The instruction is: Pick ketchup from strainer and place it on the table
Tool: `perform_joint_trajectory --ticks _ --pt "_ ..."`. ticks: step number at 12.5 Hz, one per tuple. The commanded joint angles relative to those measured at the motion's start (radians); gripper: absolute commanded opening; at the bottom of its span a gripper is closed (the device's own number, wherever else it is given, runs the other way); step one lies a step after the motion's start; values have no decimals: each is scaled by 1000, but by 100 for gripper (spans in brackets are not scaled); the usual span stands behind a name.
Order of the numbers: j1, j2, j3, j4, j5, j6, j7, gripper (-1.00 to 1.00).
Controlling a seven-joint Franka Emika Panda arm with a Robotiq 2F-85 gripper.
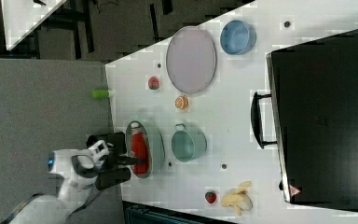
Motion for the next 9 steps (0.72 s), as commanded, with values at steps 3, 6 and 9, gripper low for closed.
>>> perform_joint_trajectory --ticks 3,6,9 --pt "-74 -154 81 187 186 -134 16 18" --pt "-116 -160 57 319 186 -288 14 18" --pt "-180 -162 20 417 181 -436 -40 18"
